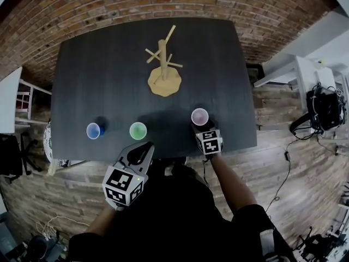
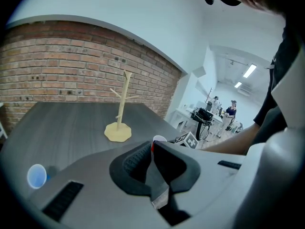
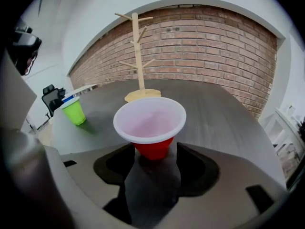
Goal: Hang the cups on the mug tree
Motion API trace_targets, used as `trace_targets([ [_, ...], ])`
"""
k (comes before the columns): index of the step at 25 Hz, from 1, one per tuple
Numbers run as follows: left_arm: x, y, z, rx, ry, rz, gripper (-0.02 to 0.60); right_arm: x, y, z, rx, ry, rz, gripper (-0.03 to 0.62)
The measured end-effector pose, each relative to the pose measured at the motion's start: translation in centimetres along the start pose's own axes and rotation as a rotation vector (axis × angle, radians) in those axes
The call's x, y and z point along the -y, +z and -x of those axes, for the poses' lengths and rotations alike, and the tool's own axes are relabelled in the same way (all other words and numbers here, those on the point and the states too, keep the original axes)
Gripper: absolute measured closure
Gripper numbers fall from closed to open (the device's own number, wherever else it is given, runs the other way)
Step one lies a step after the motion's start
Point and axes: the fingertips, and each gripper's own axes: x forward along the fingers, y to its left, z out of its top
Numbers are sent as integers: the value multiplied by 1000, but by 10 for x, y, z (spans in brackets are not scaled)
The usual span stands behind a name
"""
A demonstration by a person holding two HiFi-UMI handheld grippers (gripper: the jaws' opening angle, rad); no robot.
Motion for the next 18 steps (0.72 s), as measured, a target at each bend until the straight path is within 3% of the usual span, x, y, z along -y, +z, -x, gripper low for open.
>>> trace_targets([
  [12,-2,6,2,15,11,-1,552,0,8,-4,36,34,16,336],
  [18,0,10,1,29,-1,3,552,7,12,10,32,5,10,342],
])
